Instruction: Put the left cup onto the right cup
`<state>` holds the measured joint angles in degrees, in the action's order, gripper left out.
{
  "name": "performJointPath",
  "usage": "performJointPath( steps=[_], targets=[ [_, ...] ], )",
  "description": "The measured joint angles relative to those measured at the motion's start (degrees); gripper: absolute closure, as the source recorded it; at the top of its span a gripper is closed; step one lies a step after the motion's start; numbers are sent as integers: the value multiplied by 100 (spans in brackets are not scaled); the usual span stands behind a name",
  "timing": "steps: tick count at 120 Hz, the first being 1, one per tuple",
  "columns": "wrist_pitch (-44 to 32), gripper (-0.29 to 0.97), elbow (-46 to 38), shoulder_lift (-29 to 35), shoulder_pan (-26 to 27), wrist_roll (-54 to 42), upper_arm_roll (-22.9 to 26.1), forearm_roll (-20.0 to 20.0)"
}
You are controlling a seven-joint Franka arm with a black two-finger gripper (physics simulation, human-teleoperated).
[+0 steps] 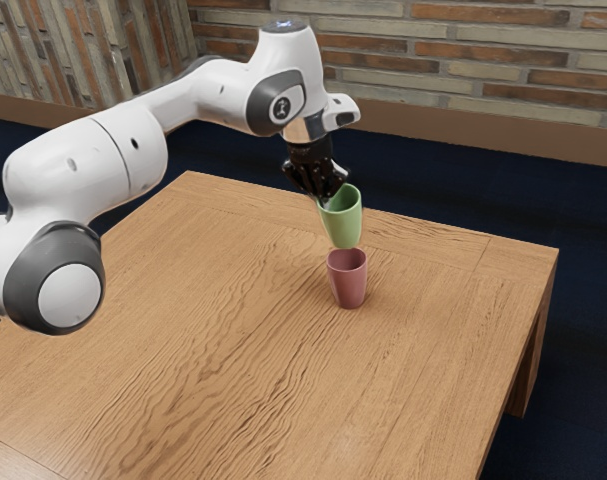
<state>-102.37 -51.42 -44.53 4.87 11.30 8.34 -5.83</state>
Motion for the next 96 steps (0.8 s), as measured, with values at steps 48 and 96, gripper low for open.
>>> performJointPath(
  steps=[48,96],
  targets=[
    [44,79,-186,-61,-39,114,1,37],
    [27,79,-186,-109,-39,212,-9,11]
  ],
)
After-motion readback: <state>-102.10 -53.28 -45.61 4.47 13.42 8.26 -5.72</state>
